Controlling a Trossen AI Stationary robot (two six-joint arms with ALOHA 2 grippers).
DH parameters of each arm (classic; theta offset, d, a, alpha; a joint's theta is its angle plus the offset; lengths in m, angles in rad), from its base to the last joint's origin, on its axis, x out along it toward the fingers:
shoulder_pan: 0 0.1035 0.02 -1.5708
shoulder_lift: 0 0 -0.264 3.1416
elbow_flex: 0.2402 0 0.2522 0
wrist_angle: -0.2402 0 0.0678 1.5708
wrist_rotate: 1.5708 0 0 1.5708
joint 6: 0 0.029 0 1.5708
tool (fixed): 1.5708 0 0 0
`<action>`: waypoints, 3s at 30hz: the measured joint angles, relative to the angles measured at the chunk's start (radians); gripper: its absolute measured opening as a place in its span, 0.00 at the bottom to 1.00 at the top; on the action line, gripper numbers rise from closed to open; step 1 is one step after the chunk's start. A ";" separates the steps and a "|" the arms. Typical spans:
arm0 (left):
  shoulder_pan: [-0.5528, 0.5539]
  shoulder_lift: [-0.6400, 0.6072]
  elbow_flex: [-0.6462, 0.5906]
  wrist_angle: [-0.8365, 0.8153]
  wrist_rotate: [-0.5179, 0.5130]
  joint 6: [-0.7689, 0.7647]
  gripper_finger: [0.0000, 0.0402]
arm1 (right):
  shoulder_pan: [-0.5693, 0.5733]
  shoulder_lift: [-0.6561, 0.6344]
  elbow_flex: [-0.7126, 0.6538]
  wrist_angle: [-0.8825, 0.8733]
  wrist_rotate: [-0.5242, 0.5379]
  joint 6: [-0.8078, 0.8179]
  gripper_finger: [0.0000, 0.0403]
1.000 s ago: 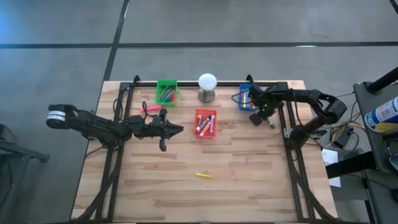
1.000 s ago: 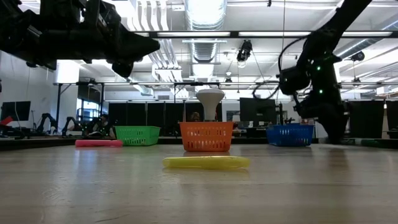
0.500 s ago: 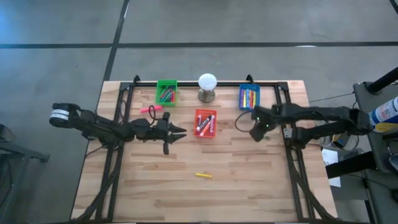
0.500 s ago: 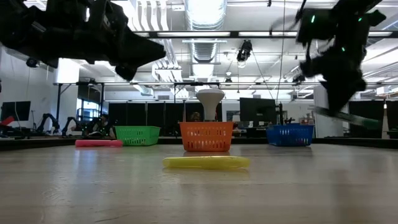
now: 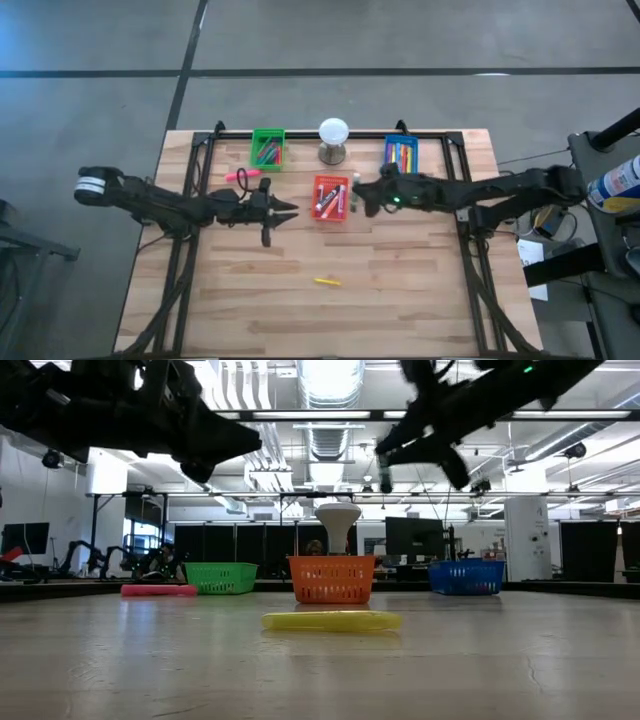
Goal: Pick & Place Markers
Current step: Put the green marker into the orange bin, then put the pink highlighter into the blue bin
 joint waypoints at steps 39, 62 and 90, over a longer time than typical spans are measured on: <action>0.001 -0.284 -0.052 -0.407 -0.152 -0.006 0.11 | 0.014 0.379 0.262 -0.180 -0.076 -0.386 0.17; 0.360 -0.263 0.262 -1.462 -0.255 -0.048 0.00 | 0.442 0.381 0.256 -0.133 0.272 -0.453 0.02; 0.755 0.207 0.352 -1.322 -0.180 0.238 0.30 | 0.455 0.381 0.256 -0.132 0.290 -0.478 0.02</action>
